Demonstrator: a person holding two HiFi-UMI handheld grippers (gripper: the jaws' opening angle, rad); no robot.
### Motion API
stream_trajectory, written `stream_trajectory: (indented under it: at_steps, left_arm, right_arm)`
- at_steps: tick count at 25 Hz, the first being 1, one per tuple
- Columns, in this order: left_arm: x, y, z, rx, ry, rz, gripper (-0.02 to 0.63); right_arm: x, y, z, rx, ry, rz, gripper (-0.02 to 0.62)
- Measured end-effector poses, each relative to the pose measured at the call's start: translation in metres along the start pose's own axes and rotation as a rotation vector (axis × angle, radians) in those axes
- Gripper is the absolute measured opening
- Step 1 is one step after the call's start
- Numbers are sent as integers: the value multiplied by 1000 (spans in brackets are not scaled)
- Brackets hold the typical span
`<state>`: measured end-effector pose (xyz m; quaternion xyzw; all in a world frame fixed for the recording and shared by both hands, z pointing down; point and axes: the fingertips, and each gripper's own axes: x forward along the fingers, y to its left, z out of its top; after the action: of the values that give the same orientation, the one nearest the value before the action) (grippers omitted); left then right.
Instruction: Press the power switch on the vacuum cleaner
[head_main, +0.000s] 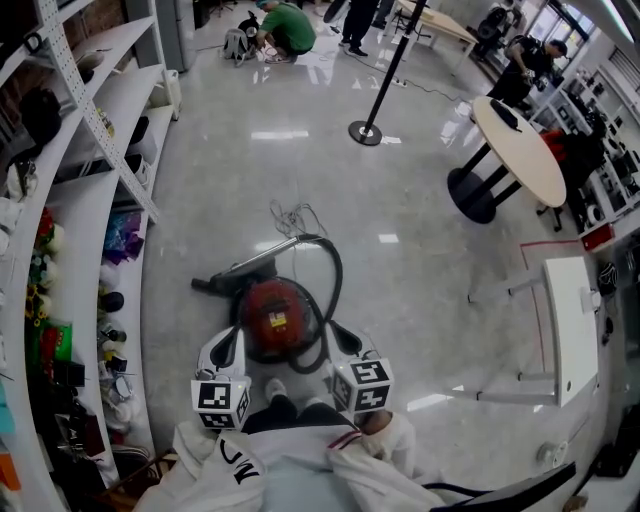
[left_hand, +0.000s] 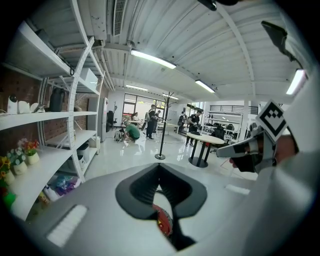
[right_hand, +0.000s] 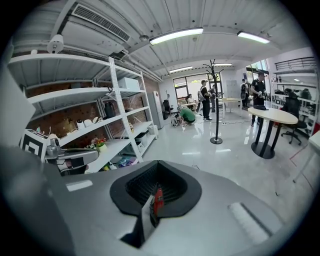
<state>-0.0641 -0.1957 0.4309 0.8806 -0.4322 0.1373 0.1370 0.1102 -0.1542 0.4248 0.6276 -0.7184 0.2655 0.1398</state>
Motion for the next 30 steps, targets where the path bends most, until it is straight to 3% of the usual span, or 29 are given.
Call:
stream_trajectory:
  at_steps: [14,30]
  left_arm:
    - [-24,-14,-8,4,-6,42,0]
    - [-69,-99,-26,43,-34,55,0]
  right_arm:
    - [-24,4,-14,-12,-6,39,0]
    - [-107,-11,-56,-27,-32,99,0]
